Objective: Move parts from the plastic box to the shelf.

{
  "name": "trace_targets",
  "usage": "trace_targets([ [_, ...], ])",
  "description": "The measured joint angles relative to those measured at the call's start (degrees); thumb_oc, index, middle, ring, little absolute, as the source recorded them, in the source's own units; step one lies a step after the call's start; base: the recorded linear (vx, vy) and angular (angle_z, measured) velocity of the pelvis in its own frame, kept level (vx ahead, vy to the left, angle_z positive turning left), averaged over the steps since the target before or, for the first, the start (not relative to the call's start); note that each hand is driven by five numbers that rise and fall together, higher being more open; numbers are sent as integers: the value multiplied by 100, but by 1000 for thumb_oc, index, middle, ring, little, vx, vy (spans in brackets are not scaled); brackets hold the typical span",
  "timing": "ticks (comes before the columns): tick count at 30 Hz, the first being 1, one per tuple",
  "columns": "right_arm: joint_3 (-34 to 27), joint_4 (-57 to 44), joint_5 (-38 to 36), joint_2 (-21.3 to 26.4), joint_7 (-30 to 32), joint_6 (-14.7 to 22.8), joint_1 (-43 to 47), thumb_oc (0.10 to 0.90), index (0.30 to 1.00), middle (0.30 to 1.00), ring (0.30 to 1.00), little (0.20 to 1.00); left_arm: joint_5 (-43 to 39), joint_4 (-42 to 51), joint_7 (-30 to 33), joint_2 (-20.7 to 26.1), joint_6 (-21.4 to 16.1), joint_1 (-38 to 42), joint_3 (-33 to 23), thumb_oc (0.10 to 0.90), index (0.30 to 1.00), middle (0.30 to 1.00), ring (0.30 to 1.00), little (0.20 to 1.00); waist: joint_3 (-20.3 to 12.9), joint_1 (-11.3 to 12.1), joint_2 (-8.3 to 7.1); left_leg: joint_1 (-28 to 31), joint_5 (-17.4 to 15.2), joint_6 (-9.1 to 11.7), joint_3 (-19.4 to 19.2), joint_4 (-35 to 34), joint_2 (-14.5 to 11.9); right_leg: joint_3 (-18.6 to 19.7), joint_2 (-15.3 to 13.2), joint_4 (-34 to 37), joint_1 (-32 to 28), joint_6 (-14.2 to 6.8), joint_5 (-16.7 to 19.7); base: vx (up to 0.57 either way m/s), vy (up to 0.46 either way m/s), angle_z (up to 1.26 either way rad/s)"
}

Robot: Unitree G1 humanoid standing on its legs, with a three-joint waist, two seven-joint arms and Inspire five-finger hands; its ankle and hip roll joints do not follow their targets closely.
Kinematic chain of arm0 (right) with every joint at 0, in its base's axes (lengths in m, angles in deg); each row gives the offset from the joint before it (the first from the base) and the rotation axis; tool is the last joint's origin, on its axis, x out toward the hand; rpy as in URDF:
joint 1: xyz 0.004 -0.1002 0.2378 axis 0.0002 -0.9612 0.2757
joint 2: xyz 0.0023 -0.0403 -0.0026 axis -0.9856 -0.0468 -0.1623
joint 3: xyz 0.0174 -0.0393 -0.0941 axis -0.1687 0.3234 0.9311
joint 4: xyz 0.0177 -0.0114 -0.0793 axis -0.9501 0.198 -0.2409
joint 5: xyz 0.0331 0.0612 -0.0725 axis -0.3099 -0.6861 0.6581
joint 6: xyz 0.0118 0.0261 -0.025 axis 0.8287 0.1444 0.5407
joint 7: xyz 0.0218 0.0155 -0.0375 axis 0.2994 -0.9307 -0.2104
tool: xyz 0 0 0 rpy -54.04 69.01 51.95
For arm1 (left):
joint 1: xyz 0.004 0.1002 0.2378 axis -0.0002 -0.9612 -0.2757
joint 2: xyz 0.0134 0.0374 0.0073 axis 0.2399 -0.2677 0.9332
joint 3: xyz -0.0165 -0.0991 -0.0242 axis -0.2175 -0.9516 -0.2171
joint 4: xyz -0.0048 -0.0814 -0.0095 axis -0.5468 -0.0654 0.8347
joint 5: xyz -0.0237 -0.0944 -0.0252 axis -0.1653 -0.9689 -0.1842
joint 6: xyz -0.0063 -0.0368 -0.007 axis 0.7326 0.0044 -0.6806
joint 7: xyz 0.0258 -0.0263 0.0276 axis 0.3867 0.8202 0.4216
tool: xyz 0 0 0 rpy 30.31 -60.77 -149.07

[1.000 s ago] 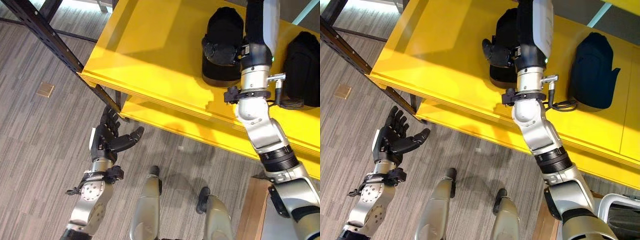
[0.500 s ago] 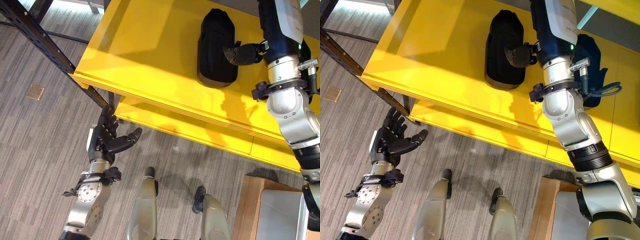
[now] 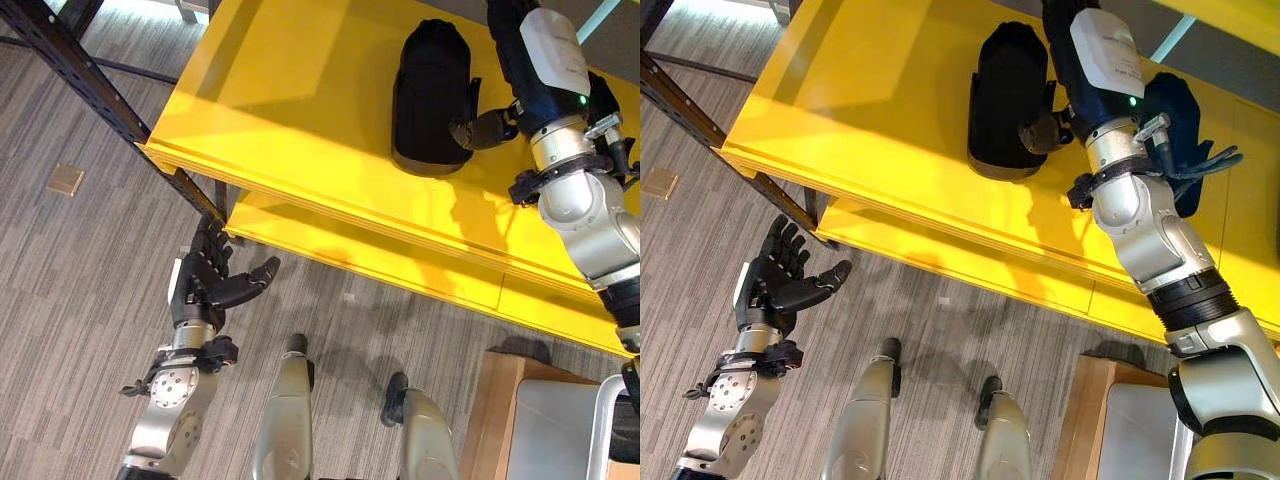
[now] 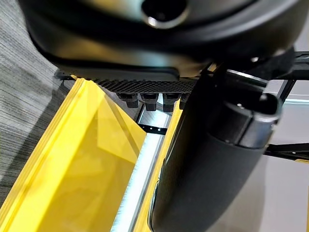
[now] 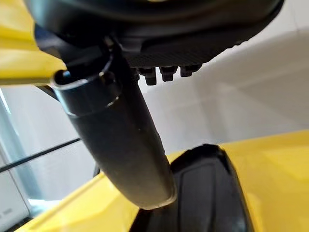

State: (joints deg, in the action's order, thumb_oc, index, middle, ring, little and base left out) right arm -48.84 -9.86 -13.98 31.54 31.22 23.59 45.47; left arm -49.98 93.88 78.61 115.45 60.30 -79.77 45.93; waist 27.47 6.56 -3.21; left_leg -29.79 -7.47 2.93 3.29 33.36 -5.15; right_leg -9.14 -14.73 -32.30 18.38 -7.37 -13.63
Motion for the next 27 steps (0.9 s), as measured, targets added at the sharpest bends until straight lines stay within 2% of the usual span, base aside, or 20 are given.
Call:
trace_targets([
  [10, 71, 732, -32, -510, 9, -46, 273, 900, 1000, 1000, 1000, 1000, 1, 1, 12, 6, -4, 23, -10, 900, 1000, 1000, 1000, 1000, 6, 51, -13, 9, 22, 16, 16, -74, 16, -36, -11, 38, -7, -1, 0, 0, 0, 0],
  [18, 297, 1656, -54, -758, 60, -192, 768, 900, 1000, 1000, 1000, 1000, -1, 4, 15, 12, -11, 36, -11, 900, 1000, 1000, 1000, 1000, 8, 121, -9, 14, 26, 17, 20, -77, 20, -45, -17, 40, -15, -1, 0, 0, 0, 0],
  [27, 652, 2053, -56, -846, 80, -238, 1078, 900, 1000, 1000, 1000, 1000, -2, 7, 21, 14, -34, 30, -14, 900, 1000, 1000, 1000, 1000, 11, 165, -5, 4, 28, 17, 32, -86, 35, -70, -32, 51, -21, 0, -1, 1, 0, 0],
])
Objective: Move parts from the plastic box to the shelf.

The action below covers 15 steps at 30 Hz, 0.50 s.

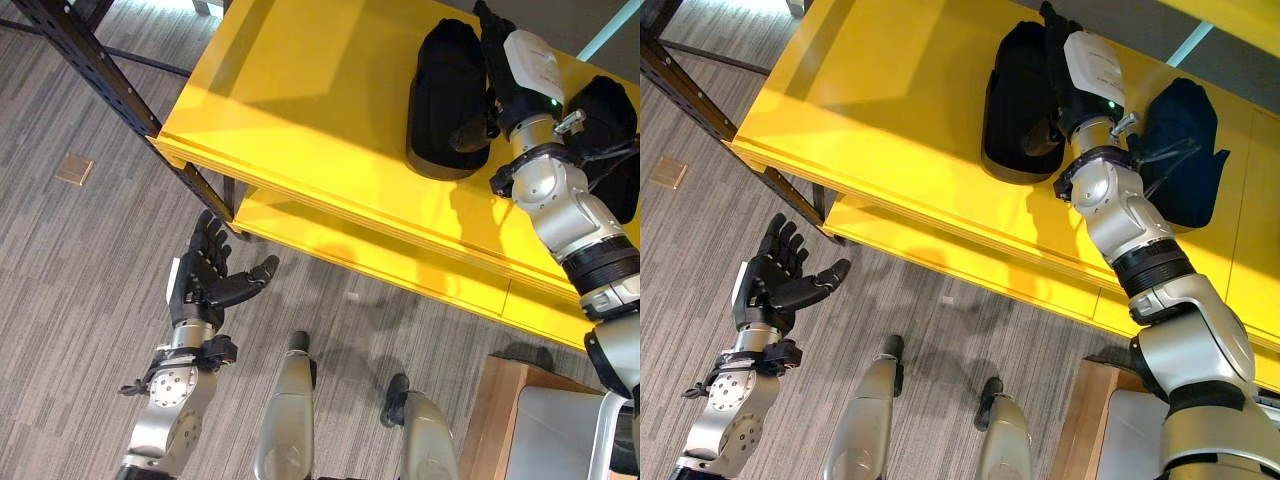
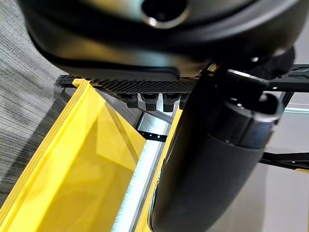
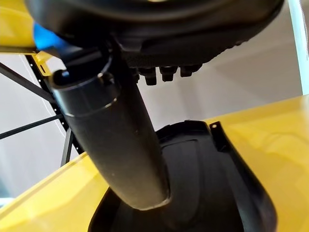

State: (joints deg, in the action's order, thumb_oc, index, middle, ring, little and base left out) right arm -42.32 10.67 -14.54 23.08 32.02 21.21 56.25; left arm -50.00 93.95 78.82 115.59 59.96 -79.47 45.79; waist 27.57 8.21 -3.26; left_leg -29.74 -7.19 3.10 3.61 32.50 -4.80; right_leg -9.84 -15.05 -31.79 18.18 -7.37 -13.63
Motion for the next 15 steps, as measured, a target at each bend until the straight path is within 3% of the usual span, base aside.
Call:
trace_targets([
  [15, 281, 422, 6, -3, -22, 3, 250, 900, 1000, 1000, 1000, 1000, -2, 0, 1, 0, -75, -11, -16, 900, 1000, 1000, 1000, 1000, 9, 76, 7, -2, 19, 4, 31, -94, 15, -64, 1, 99, -27, -1, 1, 4, -1, 0],
])
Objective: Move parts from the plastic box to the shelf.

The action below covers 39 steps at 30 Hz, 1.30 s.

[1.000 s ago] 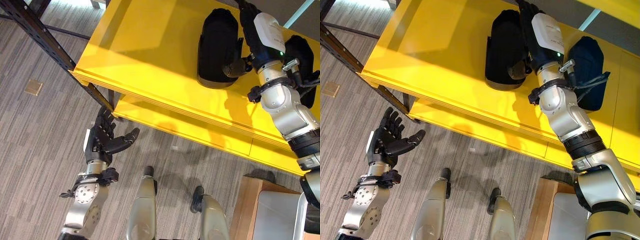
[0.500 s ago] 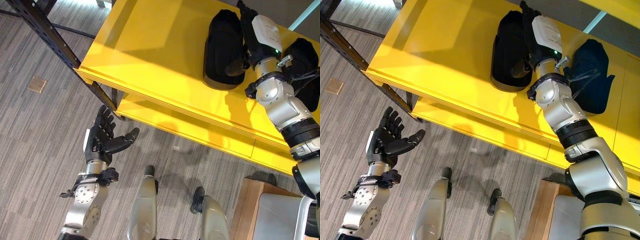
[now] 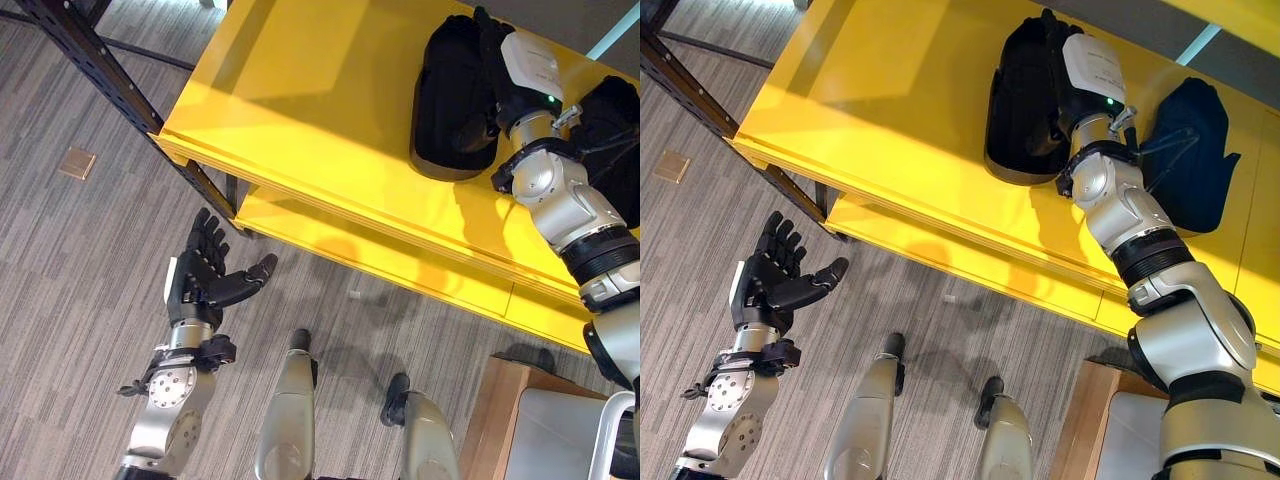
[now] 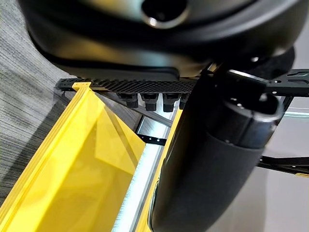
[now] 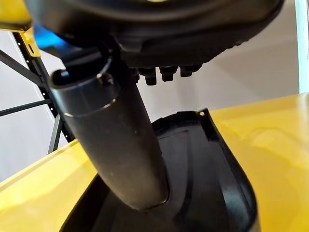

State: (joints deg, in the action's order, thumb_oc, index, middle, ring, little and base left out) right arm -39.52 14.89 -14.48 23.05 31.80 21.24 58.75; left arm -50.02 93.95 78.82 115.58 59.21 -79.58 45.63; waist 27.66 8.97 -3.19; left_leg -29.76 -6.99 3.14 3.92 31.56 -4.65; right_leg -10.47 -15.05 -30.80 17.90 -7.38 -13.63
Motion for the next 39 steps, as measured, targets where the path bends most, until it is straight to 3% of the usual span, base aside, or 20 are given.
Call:
trace_targets([
  [10, 318, 199, 3, 7, -87, 31, 15, 900, 1000, 1000, 1000, 1000, -1, 1, 3, 0, -27, -37, -3, 900, 1000, 1000, 1000, 1000, 62, 73, 20, -6, 1, 2, 36, -5, 4, -43, 4, 26, -31, 0, 0, 3, 1, 1],
  [27, 316, 247, -2, -24, -128, 76, 20, 900, 1000, 1000, 1000, 1000, -1, 1, 35, -2, -31, -70, -8, 900, 1000, 1000, 1000, 1000, 74, 79, -3, -5, 55, 36, 100, -88, 0, -111, 23, 56, -42, 0, 0, 0, 0, 0],
  [39, -35, 774, -459, -329, -53, 130, 6, 900, 1000, 1000, 1000, 1000, -1, 1, 48, -4, -105, -114, -11, 900, 1000, 1000, 1000, 1000, 78, 71, 4, -1, 75, 39, 110, -89, 0, -110, 25, 38, -42, 1, 0, 0, 0, 0],
])
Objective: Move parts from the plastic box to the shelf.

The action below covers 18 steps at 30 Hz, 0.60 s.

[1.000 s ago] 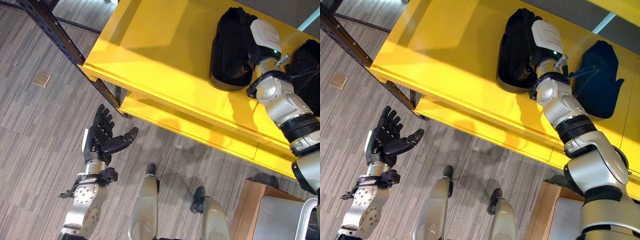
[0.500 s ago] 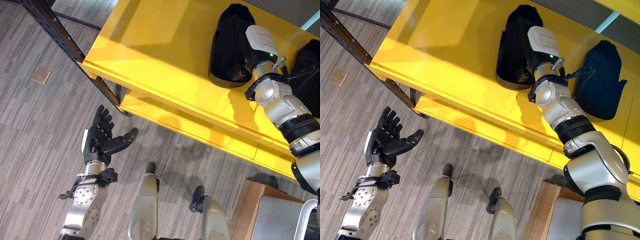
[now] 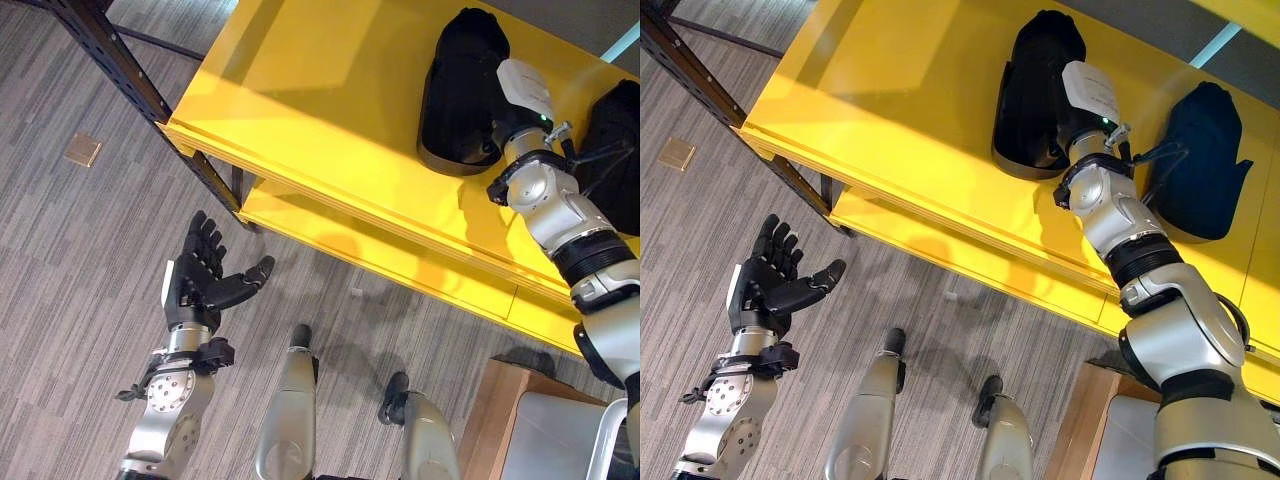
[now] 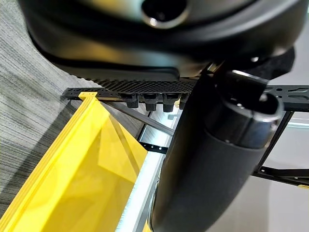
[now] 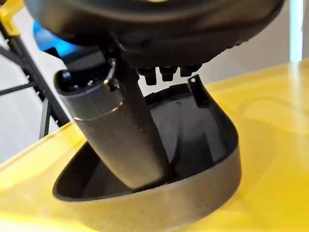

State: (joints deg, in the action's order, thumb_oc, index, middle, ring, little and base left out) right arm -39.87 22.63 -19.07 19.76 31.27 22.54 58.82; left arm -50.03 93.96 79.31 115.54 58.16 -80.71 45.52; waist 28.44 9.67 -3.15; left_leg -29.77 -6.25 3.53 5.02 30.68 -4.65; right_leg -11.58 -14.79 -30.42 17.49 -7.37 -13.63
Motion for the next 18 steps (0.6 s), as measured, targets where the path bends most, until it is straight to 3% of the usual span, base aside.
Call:
trace_targets([
  [18, -228, 391, -169, -230, 181, -10, 4, 900, 1000, 1000, 1000, 1000, -3, 0, 78, -10, -5, 3, -3, 900, 1000, 1000, 1000, 1000, 31, 0, 53, 9, 5, 0, -4, 10, 1, 5, -8, -29, 0, 1, -1, 0, 0, 0],
])
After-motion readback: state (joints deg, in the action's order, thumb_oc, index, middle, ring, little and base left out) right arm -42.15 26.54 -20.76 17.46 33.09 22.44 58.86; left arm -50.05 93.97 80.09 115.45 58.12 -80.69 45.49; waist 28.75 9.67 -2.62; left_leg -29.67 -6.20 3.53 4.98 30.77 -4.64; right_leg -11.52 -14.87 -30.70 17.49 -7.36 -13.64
